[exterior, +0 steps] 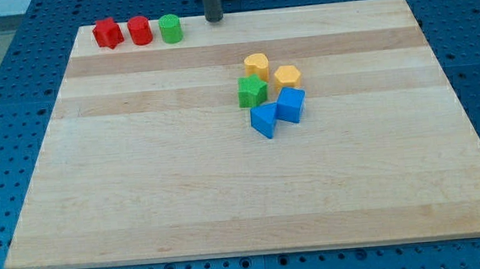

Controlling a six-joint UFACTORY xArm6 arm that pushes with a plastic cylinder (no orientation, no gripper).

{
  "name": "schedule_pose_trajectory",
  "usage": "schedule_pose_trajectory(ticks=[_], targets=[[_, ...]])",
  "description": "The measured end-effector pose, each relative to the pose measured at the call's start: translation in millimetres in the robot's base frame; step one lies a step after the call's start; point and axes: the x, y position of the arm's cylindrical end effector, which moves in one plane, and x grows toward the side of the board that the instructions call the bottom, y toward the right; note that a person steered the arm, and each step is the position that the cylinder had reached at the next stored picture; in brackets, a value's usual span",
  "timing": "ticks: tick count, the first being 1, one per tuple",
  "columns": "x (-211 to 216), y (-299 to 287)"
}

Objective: Push the circles slightly down

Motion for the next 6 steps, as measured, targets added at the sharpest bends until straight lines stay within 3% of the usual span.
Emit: schedule_pose_trajectory(ticks=[2,6], targets=[[0,-55],[16,-93]])
